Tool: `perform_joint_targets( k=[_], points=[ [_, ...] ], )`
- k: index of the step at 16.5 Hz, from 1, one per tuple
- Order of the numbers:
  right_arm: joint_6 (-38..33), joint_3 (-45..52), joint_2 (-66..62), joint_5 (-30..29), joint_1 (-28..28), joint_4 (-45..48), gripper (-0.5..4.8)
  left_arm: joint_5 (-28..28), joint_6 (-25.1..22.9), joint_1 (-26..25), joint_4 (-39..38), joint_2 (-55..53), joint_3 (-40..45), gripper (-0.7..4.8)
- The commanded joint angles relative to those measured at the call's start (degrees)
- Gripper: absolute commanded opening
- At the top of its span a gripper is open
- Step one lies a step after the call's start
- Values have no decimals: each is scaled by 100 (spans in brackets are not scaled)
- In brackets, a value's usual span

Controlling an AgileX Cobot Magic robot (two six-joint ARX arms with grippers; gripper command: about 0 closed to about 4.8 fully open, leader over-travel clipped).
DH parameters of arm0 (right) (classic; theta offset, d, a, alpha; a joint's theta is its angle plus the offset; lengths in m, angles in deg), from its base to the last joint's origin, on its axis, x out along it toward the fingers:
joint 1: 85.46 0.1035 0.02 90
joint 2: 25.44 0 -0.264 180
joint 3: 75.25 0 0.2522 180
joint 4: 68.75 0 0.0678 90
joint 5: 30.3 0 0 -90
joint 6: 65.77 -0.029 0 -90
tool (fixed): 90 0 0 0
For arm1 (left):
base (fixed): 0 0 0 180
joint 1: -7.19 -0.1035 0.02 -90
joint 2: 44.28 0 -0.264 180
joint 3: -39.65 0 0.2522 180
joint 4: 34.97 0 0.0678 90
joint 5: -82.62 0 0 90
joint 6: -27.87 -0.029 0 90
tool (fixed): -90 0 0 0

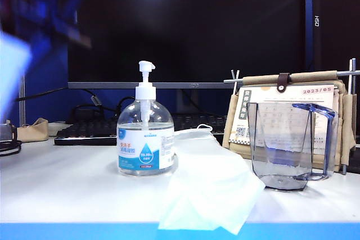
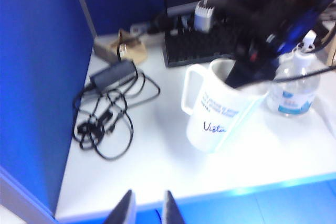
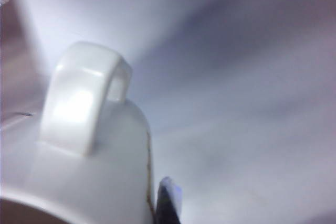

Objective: Swap the positions of the transparent plastic cup and the white ceramic cup.

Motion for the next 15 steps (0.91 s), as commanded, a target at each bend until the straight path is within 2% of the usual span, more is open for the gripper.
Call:
perform_joint_targets(
  k=[1,5,9,15],
  points=[
    [144,-55,-160,883,-87,310,-2,168,170,-7,44,9,-13,79],
    [144,-55,-188,1027,-271,286,-1,166,186,-7,48,9,-13,79],
    [144,-55,-188,715,-317,87,-1,164,181,-7,50,9,-13,79],
    [142,-55,-199,636,-282,111,-1,142,127,-4,48,9,-13,79]
  ],
)
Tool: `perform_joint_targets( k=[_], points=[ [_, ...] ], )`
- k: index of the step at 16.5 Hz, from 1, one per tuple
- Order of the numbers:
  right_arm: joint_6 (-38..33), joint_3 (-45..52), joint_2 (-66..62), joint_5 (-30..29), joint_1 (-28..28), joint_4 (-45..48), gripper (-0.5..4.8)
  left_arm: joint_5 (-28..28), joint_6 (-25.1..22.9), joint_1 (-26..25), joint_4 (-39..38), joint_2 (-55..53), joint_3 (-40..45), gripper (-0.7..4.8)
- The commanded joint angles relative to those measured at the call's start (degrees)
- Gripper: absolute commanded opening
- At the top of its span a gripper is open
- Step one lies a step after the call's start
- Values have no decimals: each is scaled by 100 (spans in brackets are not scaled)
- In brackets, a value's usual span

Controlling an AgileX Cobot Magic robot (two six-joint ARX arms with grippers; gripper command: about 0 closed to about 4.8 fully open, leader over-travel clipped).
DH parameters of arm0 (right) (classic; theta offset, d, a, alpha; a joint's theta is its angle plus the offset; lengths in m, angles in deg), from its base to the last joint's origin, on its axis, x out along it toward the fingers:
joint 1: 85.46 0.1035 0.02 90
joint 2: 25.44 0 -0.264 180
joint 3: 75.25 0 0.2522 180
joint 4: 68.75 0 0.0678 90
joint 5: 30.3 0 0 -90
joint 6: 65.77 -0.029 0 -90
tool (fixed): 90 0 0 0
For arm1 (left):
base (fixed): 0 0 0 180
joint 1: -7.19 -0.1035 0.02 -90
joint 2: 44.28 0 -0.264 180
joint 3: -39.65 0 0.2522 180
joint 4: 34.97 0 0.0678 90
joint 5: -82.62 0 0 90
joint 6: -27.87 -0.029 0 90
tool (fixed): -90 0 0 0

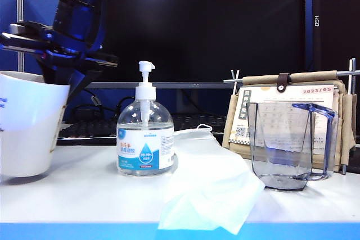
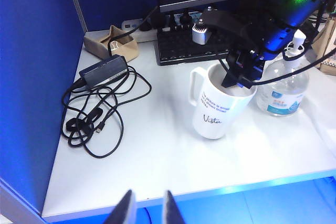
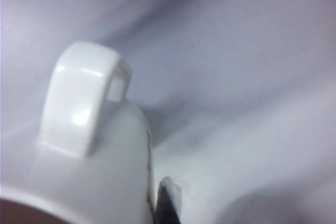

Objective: Swap the positions of the transparent plastic cup and the white ceramic cup.

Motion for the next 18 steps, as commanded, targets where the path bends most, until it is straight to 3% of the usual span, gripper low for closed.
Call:
perform_joint_targets(
  k=[1,18],
  points=[
    [-7,-68,87,-142,13,179,-1,-2,-17,-4,68,9,-13,79],
    [-4,-66,61,-247,24,-157,0,0,-20,-4,44,9,-13,79]
  ],
)
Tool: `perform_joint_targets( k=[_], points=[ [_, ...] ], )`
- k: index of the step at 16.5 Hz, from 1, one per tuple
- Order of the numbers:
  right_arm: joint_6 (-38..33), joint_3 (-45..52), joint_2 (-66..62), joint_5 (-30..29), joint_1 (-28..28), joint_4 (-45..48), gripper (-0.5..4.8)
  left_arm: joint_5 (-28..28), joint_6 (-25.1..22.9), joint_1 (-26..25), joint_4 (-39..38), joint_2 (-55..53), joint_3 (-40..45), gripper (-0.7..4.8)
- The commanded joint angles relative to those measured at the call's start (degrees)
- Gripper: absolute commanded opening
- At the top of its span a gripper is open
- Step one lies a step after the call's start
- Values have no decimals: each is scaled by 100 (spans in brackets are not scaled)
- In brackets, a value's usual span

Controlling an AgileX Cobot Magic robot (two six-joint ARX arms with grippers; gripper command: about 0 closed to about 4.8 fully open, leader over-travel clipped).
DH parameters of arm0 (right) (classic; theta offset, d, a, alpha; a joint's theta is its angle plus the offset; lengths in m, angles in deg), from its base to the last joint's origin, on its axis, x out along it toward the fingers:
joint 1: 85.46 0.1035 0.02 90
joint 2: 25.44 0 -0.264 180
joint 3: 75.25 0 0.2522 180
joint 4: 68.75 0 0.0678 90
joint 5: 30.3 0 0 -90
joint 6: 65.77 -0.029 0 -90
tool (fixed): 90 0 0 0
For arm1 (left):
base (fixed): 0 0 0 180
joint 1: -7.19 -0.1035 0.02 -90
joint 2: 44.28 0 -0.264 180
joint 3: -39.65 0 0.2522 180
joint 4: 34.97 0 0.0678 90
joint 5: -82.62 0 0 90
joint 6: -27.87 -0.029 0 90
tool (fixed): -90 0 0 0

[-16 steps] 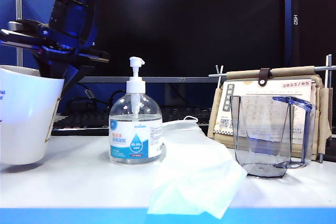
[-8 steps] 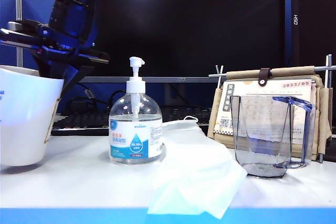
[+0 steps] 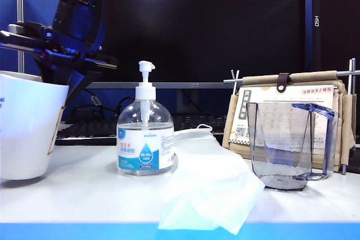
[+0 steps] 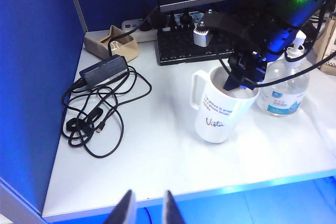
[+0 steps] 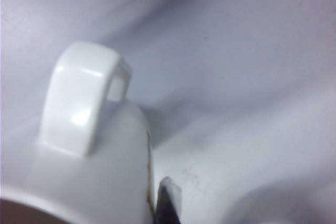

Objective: Swap the positions of the transparent plastic cup and the white ceramic cup.

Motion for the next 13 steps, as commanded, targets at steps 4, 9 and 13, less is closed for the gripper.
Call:
perform_joint_targets(
  k=[4,9,13],
  points=[
    [-7,-61,63,-85,20,-70,28,7,-15,-4,24,9,-13,79],
    [-7,-63,63,-83,59,-63,64,7,-13,-4,-35,9,-13,79],
    [-7,-63,63,-79,85,-74,64,7,-15,-4,-59,9,-13,79]
  ],
)
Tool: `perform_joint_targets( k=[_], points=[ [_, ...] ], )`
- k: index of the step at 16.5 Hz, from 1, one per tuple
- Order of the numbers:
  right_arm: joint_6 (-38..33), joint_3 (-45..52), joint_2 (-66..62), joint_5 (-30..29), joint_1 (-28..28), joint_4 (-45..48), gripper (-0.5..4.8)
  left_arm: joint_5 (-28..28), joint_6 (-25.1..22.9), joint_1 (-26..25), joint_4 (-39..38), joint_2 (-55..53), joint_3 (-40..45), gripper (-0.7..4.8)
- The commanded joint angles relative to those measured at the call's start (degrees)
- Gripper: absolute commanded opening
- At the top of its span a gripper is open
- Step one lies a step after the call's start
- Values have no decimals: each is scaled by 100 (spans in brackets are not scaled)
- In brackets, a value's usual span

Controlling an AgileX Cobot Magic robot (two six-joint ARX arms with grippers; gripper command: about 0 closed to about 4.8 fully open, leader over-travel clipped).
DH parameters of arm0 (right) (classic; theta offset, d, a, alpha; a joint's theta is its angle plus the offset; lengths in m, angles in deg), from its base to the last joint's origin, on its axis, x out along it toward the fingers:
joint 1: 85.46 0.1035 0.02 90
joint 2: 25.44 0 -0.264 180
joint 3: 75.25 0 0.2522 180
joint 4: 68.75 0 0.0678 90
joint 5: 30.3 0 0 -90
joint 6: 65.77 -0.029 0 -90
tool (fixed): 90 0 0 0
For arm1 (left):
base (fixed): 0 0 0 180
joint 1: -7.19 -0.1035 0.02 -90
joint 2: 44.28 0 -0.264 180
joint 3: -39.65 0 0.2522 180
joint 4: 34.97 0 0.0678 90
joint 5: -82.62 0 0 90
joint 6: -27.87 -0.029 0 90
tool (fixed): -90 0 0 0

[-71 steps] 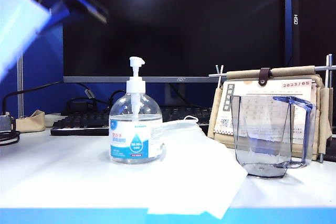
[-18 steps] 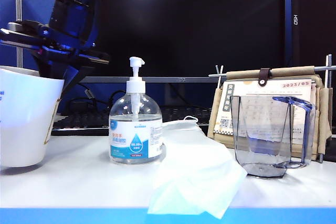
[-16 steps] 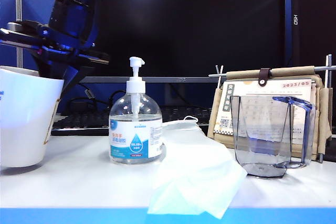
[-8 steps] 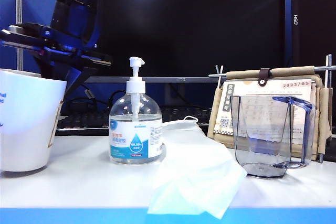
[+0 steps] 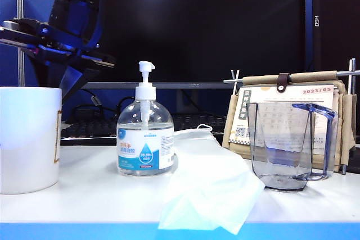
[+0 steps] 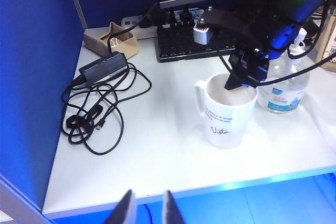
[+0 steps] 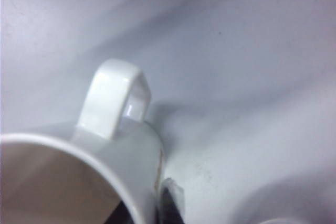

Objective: Swap the positions of the transparent plastic cup and the white ceramic cup.

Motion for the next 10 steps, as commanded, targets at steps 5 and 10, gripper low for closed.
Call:
perform_joint_targets(
  k=[5,10],
  points=[
    [94,-42,50,361,15,50,64,4,-17,-7,4,9,-13,79],
    [122,-48,52,356,17,175,65,4,-17,-7,2,9,-13,79]
  ],
)
